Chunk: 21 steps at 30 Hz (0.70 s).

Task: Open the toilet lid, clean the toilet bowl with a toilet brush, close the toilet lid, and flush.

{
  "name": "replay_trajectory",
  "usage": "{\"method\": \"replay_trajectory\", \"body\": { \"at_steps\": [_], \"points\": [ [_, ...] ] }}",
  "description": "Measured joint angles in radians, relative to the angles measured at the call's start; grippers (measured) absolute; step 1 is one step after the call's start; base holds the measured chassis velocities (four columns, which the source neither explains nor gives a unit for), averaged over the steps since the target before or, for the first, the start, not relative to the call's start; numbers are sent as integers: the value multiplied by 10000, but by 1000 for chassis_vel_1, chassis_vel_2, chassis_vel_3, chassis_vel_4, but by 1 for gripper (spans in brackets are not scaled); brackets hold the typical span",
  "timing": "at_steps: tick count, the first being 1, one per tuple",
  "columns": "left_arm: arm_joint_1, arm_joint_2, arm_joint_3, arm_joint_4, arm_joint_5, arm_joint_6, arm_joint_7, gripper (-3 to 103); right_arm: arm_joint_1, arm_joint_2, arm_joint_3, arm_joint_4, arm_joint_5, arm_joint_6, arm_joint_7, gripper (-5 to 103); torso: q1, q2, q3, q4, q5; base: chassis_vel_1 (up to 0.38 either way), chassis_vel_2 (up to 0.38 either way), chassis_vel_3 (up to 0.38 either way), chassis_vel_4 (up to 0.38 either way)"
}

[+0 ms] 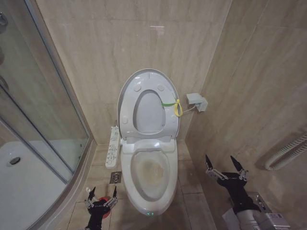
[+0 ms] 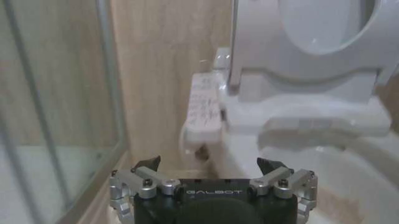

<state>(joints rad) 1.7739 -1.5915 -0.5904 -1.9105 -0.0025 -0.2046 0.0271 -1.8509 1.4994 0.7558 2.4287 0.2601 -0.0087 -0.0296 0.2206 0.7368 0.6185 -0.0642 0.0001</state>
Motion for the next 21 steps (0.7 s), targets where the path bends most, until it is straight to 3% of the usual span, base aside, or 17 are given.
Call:
{"method": "replay_trajectory", "body": {
  "at_steps": [2,5,7,8,9,21],
  "points": [
    [164,-107,-55,158,143,-311,-59,101,0,0,0,-1,0,0,0,100,0,0,2,11,-2,0,0,0,0],
    [440,-182,-161,632,144,-1073,-155,101,0,0,0,0,0,0,-1,100,-1,2,0,1,-1,0,0,0,0],
    [496,-192,-171,766,161,-1253,-170,101,0,-1,0,0,0,0,-2,100,0,1,3,12,-1,0,0,0,0],
    [481,-190,-207,864,249,-1426,-173,101,0,0,0,0,0,0,0,100,1,2,0,-4,0,0,0,0,0],
    [480,-187,-272,982,321,-1523,-174,99,0,0,0,0,0,0,0,100,0,2,0,2,-4,0,0,0,0],
    [474,-178,-430,1028,261,-1866,-169,99,0,0,0,-1,0,0,0,100,1,1,1,2,-1,0,0,0,0]
  ]
}}
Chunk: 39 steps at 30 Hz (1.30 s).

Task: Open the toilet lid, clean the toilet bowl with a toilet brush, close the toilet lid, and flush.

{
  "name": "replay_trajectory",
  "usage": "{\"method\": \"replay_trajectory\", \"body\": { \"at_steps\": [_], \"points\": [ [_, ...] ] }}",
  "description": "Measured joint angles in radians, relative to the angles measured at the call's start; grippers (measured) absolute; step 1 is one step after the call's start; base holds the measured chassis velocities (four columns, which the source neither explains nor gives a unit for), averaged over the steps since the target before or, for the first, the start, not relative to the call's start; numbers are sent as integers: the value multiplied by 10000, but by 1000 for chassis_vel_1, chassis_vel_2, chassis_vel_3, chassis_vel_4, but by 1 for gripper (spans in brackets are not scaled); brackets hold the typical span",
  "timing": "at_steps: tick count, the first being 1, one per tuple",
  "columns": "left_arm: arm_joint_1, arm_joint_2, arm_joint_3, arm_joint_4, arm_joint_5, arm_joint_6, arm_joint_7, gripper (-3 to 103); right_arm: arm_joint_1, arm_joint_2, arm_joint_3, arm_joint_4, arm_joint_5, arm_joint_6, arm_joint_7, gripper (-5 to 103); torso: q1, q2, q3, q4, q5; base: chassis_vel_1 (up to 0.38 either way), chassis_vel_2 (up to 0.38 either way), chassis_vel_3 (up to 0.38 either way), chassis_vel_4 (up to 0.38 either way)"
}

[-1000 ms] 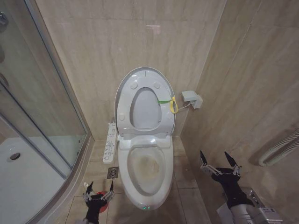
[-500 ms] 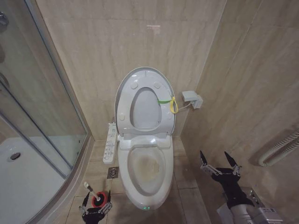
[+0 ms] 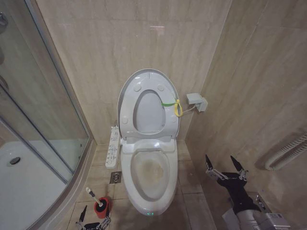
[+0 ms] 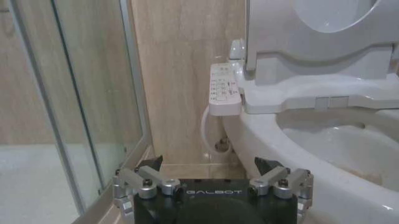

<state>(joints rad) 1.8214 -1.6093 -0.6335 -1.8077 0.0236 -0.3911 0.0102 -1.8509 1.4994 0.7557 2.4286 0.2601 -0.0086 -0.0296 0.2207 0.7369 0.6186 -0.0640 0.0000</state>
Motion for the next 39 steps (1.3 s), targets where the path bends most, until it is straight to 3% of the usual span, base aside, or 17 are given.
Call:
{"method": "replay_trajectory", "body": {
  "at_steps": [11,17,25,39],
  "points": [
    [-9,5,103,95,-221,-278,226,99,0,0,0,0,0,0,0,100,0,-2,0,0,0,0,0,0,0],
    [-146,18,-485,1585,-632,-1277,437,99,0,0,0,0,0,0,0,100,0,-2,0,2,-1,0,0,0,0],
    [-748,364,-1174,2887,-727,-2084,873,99,0,0,0,0,0,0,0,100,0,-2,0,2,-1,0,0,0,0],
    [-2268,1133,-1316,4287,-1390,-2201,1754,99,0,0,1,0,1,0,0,100,0,-2,0,-1,-2,0,0,0,0]
  ]
}}
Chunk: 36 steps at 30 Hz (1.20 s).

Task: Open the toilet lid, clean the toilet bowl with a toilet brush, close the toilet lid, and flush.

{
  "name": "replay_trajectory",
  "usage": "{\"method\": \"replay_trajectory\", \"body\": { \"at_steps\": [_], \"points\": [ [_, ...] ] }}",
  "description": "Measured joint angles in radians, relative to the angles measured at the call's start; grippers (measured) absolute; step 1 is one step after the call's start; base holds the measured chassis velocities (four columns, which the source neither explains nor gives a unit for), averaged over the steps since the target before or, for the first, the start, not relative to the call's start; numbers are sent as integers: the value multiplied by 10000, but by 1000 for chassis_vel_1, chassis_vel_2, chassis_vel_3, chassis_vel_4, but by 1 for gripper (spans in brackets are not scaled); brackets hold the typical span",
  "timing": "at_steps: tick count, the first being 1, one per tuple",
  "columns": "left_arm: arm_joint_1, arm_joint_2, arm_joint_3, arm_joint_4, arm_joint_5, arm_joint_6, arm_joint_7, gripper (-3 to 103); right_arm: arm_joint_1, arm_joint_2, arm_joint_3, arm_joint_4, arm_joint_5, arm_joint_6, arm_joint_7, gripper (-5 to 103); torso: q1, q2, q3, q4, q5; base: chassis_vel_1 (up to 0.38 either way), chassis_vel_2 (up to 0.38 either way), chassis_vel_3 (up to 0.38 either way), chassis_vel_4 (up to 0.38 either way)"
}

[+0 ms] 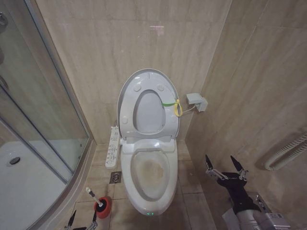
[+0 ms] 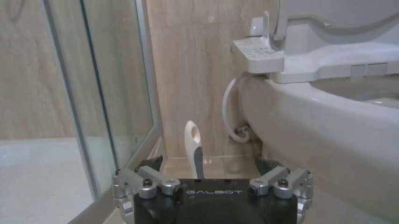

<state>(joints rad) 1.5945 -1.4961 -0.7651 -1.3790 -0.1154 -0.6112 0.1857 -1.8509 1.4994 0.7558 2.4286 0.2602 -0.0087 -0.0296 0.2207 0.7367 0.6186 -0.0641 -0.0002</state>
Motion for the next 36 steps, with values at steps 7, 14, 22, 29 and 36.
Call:
{"method": "replay_trajectory", "body": {
  "at_steps": [7,14,22,29,36],
  "points": [
    [-540,80,9,526,-177,0,69,99,0,0,0,0,-1,0,0,100,0,0,0,2,0,0,0,0,0],
    [-1208,441,-67,1165,-300,-5,214,99,0,0,0,0,0,0,0,100,0,0,1,2,1,0,0,0,0],
    [-1840,765,-58,1913,-395,-157,287,98,0,0,0,0,0,0,0,100,0,0,1,2,1,0,0,0,0],
    [-2391,1003,70,2571,-443,-302,593,97,0,0,0,0,0,0,0,100,0,0,0,1,1,0,0,0,0],
    [-2880,1053,234,3326,-423,-454,805,96,0,0,0,0,-1,0,0,100,0,0,1,1,1,0,0,0,0]
  ]
}}
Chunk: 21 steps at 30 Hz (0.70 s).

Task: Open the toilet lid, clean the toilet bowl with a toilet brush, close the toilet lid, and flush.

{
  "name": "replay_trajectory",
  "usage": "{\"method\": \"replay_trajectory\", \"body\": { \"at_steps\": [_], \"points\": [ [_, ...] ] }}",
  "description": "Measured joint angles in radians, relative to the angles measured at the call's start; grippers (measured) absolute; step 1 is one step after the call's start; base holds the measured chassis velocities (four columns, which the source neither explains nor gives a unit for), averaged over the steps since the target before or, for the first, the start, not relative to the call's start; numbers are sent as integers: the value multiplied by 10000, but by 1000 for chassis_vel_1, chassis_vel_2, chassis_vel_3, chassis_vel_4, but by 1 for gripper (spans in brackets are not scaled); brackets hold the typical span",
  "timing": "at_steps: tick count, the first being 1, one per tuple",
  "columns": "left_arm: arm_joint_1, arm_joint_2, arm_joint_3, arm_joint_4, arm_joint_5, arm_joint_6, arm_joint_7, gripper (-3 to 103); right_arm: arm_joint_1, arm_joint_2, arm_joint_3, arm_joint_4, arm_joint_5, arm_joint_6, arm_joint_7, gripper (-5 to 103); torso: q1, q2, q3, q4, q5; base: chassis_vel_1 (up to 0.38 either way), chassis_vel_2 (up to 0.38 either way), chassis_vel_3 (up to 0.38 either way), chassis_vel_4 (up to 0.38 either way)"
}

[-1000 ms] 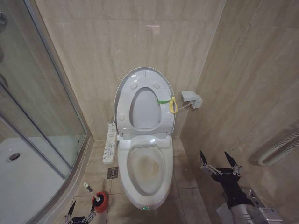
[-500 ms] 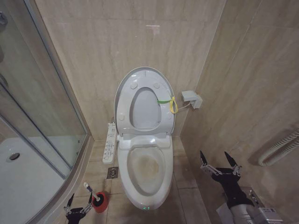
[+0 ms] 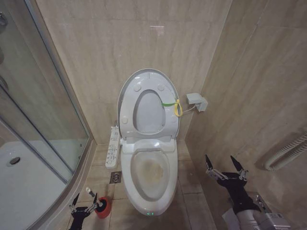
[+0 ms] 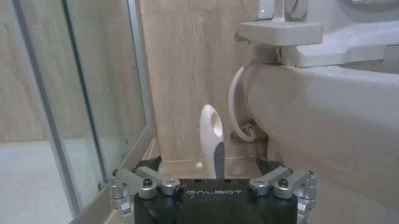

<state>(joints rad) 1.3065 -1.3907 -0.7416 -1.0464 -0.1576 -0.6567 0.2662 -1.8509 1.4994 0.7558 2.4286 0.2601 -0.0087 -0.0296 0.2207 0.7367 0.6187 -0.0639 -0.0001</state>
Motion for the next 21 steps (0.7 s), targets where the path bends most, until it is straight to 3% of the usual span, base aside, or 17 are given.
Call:
{"method": "replay_trajectory", "body": {
  "at_steps": [3,21],
  "points": [
    [-171,37,50,256,7,-37,52,100,0,0,0,0,0,0,0,100,0,0,0,1,-1,0,0,0,0],
    [-794,265,299,826,34,-120,203,98,0,0,0,0,0,0,0,100,0,0,0,0,1,0,0,0,0]
  ]
}}
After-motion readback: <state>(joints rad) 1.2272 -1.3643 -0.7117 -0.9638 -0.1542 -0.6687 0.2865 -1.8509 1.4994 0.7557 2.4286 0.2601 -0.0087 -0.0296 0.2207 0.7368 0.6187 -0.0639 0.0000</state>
